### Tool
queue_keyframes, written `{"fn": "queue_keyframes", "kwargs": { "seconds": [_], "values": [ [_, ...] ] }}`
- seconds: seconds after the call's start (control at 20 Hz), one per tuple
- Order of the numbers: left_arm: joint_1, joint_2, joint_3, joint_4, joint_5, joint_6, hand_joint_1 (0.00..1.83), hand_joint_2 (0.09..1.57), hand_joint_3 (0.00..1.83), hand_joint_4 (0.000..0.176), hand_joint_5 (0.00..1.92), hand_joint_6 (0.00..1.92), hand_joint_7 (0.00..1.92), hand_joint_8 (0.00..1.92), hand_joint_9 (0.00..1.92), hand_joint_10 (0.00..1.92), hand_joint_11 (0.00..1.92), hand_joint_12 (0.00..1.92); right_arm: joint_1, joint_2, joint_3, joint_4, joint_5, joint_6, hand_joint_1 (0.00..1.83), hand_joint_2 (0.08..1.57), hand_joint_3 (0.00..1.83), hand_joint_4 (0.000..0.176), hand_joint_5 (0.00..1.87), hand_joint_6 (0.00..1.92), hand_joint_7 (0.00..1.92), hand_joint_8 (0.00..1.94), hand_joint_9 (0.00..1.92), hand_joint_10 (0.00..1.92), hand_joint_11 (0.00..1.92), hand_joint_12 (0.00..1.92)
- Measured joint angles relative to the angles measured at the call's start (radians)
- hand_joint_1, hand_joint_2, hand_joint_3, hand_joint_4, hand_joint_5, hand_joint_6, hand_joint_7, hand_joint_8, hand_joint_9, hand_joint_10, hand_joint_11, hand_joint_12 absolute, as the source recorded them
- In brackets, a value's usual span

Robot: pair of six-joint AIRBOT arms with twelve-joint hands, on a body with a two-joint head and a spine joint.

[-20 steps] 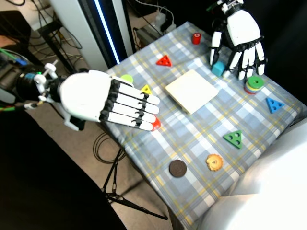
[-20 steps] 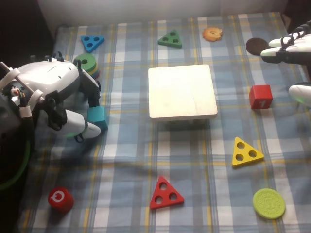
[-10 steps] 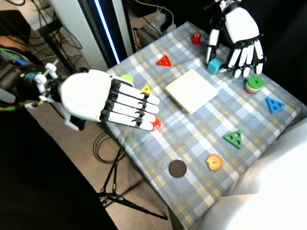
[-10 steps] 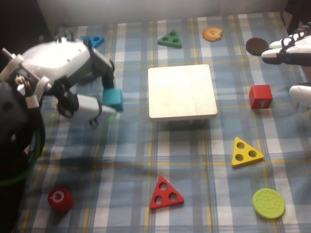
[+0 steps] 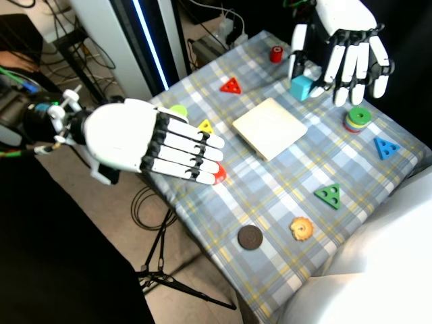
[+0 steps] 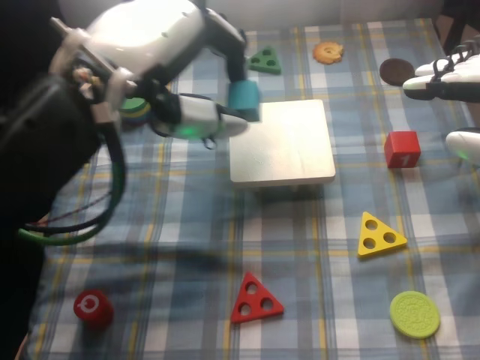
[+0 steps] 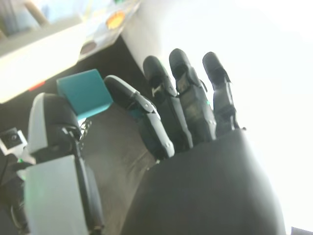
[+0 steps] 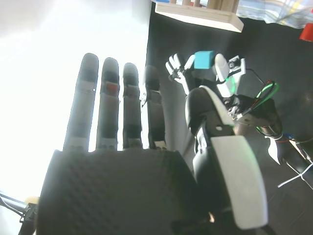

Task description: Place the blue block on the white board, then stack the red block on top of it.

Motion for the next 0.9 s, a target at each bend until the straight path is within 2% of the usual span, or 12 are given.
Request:
{"fn": "queue_keyframes", "kwargs": {
  "seconds": [0.05,0.1,0.15,0.2,0.25,0.35,0.4,0.5,0.9],
  "values": [
    [-0.003,-0.024,0.016,-0.001,0.024,0.000,1.08,1.05,0.00,0.110,1.12,0.74,0.77,0.00,0.55,0.00,0.05,0.56,0.002,-0.002,0.003,-0.004,-0.001,0.000,0.29,1.41,0.00,0.000,0.46,0.00,0.46,0.00,0.43,0.00,0.40,0.12],
    [-0.004,-0.032,0.023,-0.002,0.035,0.000,1.08,1.05,0.00,0.110,1.12,0.74,0.77,0.00,0.55,0.00,0.05,0.56,0.003,-0.003,0.004,-0.003,-0.002,0.000,0.29,1.41,0.00,0.000,0.46,0.00,0.46,0.00,0.43,0.00,0.40,0.12],
    [-0.009,-0.043,0.035,-0.005,0.056,0.001,1.09,1.05,0.00,0.099,1.12,0.75,0.77,0.00,0.55,0.00,0.06,0.55,0.008,-0.003,0.004,-0.008,-0.003,0.000,0.29,1.41,0.00,0.000,0.46,0.00,0.46,0.00,0.43,0.00,0.40,0.12],
    [-0.011,-0.050,0.043,-0.005,0.068,0.001,1.08,1.05,0.00,0.114,1.12,0.74,0.77,0.00,0.55,0.00,0.07,0.54,0.011,-0.004,0.004,-0.011,-0.002,0.000,0.30,1.41,0.00,0.000,0.46,0.00,0.46,0.00,0.43,0.00,0.40,0.13],
    [-0.019,-0.065,0.060,-0.007,0.076,0.002,1.07,1.05,0.00,0.150,1.12,0.75,0.78,0.00,0.55,0.00,0.05,0.52,0.014,-0.005,0.004,-0.016,0.001,0.000,0.31,1.41,0.00,0.000,0.46,0.00,0.46,0.00,0.43,0.00,0.39,0.12],
    [-0.025,-0.074,0.069,-0.006,0.092,0.002,1.07,1.05,0.00,0.154,1.12,0.75,0.79,0.01,0.55,0.00,0.04,0.51,0.014,-0.005,0.004,-0.022,0.004,0.000,0.34,1.41,0.00,0.000,0.46,0.00,0.46,0.00,0.43,0.00,0.39,0.12],
    [-0.027,-0.079,0.074,-0.004,0.097,0.000,1.06,1.06,0.00,0.172,1.10,0.77,0.79,0.00,0.55,0.00,0.05,0.50,0.014,-0.005,0.004,-0.022,0.004,0.000,0.36,1.42,0.00,0.000,0.46,0.00,0.47,0.00,0.43,0.00,0.38,0.12],
    [-0.032,-0.089,0.082,-0.010,0.119,0.000,1.06,1.06,0.00,0.176,1.10,0.77,0.80,0.01,0.56,0.00,0.05,0.50,0.014,-0.005,0.004,-0.020,0.004,0.000,0.34,1.42,0.00,0.000,0.45,0.00,0.47,0.00,0.43,0.00,0.39,0.11],
    [-0.033,-0.091,0.086,-0.016,0.127,0.001,1.05,1.06,0.00,0.176,1.08,0.80,0.72,0.00,0.54,0.00,0.03,0.52,0.014,-0.005,0.004,-0.020,0.004,0.000,0.36,1.41,0.00,0.000,0.46,0.00,0.47,0.00,0.43,0.00,0.39,0.11]
  ]
}}
